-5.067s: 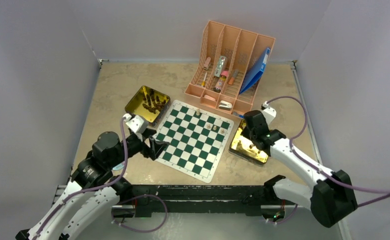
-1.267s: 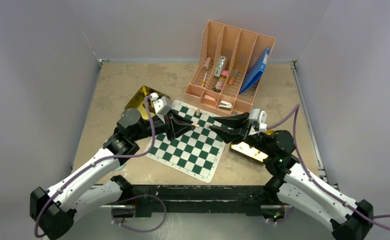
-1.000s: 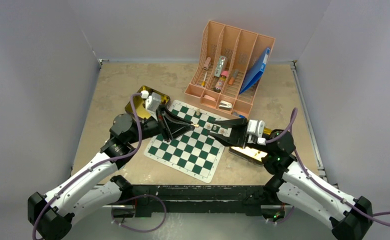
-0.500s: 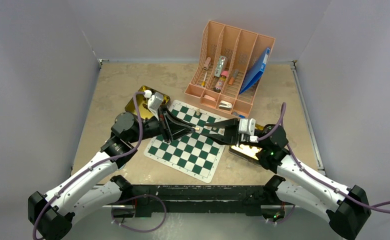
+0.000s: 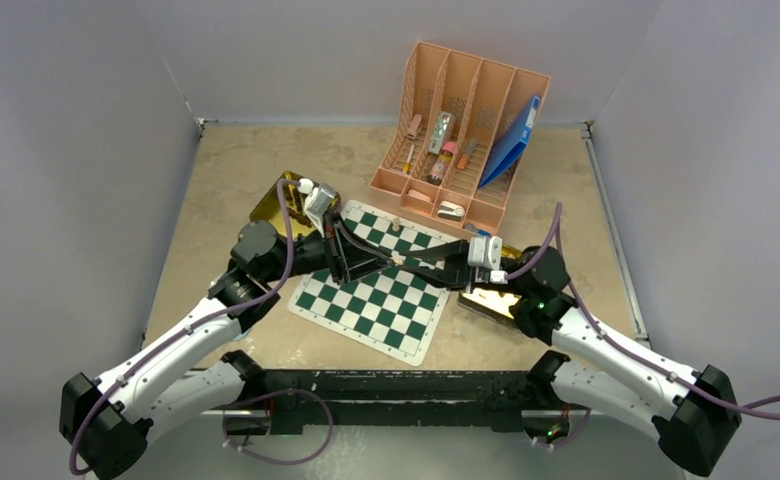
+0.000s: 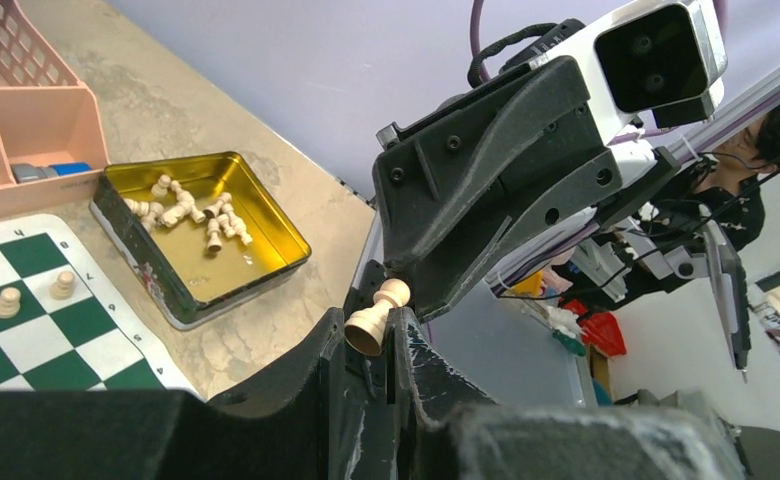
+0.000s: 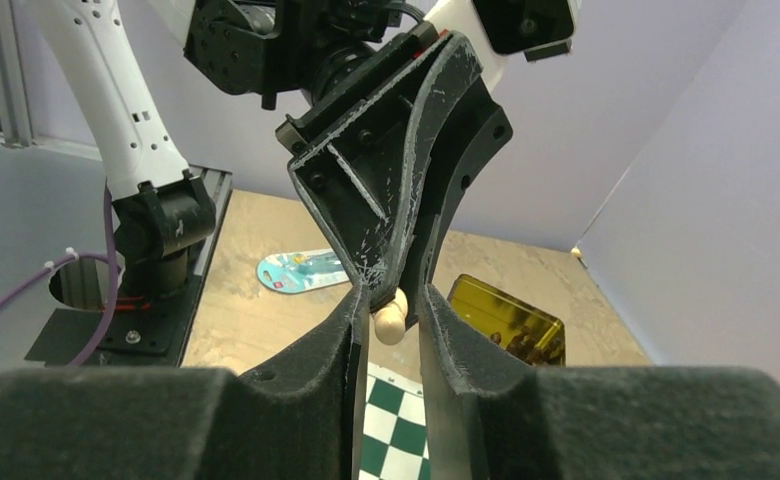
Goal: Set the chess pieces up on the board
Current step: Adjust the chess piece.
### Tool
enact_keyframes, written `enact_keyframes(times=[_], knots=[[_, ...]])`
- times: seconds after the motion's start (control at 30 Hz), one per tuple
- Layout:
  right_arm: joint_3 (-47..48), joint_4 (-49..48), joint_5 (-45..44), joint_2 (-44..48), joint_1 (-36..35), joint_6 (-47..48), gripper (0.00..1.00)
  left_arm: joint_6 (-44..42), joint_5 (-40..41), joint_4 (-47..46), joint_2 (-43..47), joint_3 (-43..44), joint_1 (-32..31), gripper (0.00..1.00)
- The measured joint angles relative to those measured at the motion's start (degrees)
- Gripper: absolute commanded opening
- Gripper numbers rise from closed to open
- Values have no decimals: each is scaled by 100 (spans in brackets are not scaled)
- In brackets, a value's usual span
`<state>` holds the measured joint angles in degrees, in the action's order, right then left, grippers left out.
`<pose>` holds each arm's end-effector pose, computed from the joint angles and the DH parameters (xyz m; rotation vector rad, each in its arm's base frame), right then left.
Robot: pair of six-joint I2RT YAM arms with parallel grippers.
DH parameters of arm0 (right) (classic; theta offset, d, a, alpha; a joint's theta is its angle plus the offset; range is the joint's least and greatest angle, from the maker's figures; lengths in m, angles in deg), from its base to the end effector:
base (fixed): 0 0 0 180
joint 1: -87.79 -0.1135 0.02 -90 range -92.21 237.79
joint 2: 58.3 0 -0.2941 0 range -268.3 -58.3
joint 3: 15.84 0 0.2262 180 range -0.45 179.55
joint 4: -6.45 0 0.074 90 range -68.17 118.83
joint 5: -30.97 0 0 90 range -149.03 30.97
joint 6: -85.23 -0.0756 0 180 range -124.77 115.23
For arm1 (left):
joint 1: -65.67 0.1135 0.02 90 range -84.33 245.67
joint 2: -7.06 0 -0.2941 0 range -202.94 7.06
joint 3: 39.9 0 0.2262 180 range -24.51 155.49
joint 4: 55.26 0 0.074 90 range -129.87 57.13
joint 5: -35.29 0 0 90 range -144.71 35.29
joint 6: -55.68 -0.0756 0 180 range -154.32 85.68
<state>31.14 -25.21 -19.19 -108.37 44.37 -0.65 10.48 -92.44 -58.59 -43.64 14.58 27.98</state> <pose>0.0924 0.1541 0.3900 -1.0272 0.7152 0.9695 0.1238 -0.1541 0.3726 0.5156 1.6253 -1.5959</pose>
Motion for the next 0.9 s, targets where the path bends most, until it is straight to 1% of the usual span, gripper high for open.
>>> enact_keyframes(times=[0.1,0.33,0.37,0.47,0.67,0.77,0.87,0.9], knots=[[0,-20,-22,33,-7,-4,25,118,-26,-13,-37,0,0,0],[-17,-125,-42,17,-9,-50,34,367,-83,-153,-37,0,0,0],[-22,-127,-48,20,-9,-55,33,396,-83,-160,-31,0,0,0],[-37,-142,-92,20,-9,-72,25,417,-83,-179,4,0,0,0],[-114,-205,-87,20,-15,-164,13,433,-70,-181,37,0,0,0],[-114,-236,-83,22,-15,-199,12,505,-74,-219,35,0,2,0],[-155,-321,-81,39,-15,-232,14,542,-87,-254,35,0,0,0],[-175,-354,-79,48,-15,-254,12,555,-96,-258,33,0,0,0]])
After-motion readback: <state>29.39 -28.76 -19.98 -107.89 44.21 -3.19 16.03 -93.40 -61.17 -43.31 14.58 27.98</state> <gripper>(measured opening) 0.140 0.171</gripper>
